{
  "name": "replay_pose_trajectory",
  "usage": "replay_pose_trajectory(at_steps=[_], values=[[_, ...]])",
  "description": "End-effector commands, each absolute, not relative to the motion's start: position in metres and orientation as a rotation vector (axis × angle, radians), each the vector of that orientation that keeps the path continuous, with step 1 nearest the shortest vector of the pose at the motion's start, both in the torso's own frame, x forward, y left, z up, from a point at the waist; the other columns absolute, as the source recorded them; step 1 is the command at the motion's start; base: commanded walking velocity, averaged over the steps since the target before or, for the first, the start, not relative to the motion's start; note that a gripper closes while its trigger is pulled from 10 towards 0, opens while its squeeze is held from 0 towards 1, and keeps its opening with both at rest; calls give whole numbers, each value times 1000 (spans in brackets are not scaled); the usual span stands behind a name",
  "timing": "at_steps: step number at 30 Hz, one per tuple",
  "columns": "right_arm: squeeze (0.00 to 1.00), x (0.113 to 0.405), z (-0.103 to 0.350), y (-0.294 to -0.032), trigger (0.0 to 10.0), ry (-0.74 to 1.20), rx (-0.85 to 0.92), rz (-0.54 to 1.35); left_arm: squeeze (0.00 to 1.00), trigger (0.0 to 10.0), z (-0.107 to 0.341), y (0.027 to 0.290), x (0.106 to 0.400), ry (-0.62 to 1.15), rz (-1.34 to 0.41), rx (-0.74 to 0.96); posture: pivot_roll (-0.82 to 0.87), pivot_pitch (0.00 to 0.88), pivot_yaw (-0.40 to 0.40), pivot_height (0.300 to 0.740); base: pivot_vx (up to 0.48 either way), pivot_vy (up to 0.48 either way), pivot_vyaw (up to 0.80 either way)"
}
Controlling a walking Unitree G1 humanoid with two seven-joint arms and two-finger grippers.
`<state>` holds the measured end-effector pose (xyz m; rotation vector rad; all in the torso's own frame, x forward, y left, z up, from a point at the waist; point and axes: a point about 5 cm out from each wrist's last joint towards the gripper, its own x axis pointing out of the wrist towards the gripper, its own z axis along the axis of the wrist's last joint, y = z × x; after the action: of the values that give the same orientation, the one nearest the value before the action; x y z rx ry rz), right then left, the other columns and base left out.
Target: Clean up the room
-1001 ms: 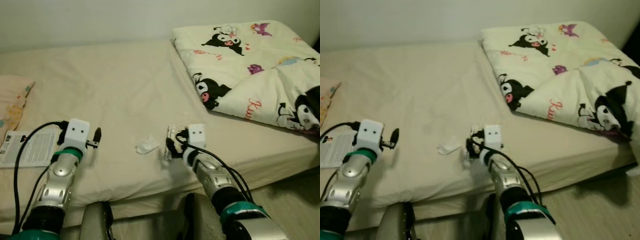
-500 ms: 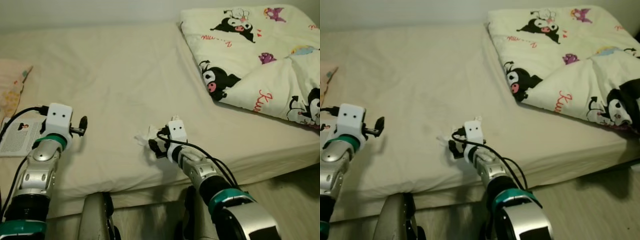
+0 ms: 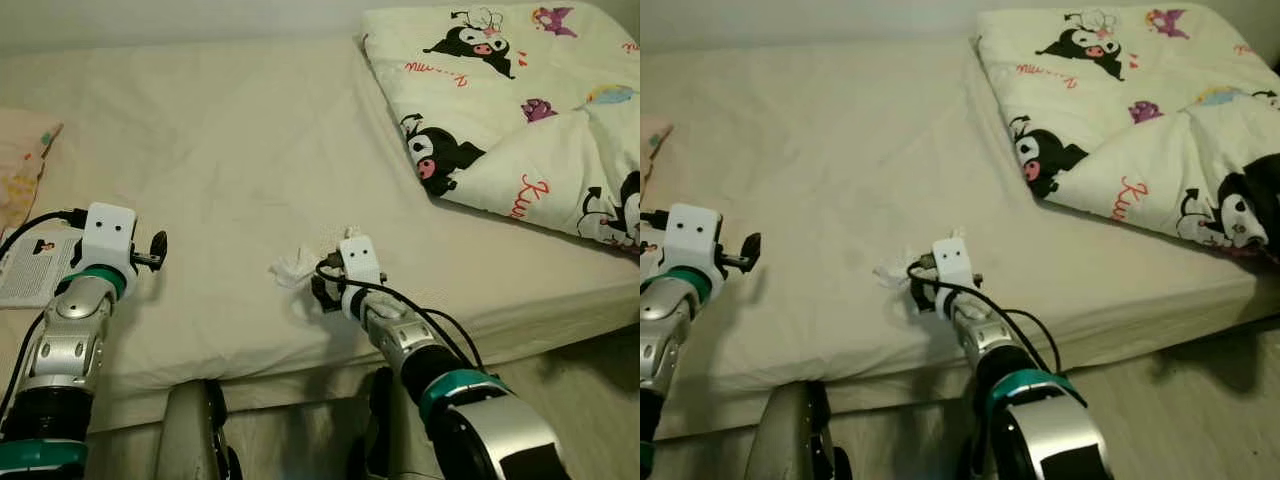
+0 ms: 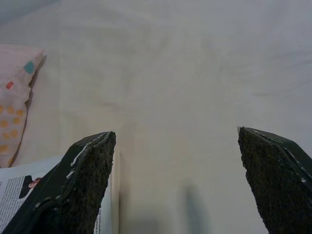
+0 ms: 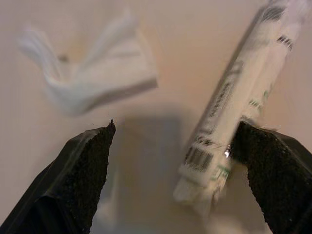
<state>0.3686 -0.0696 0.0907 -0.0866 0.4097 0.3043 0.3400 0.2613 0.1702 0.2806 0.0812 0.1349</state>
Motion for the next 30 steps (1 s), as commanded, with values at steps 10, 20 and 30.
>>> replay_pose_trajectory(at_steps=[10, 20, 30], values=[[0, 366, 83, -75, 10000, 439, -29, 210, 0, 10000, 174, 261, 339, 93, 118, 294, 206, 233, 41, 535, 0, 0, 0], [0, 368, 82, -92, 5961, 443, 11, 90, 0, 10000, 170, 258, 336, 115, 100, 309, 216, 266, 58, 535, 0, 0, 0], [0, 366, 79, -90, 0, 442, 58, 92, 0, 10000, 169, 259, 336, 126, 101, 306, 215, 269, 59, 535, 0, 0, 0]])
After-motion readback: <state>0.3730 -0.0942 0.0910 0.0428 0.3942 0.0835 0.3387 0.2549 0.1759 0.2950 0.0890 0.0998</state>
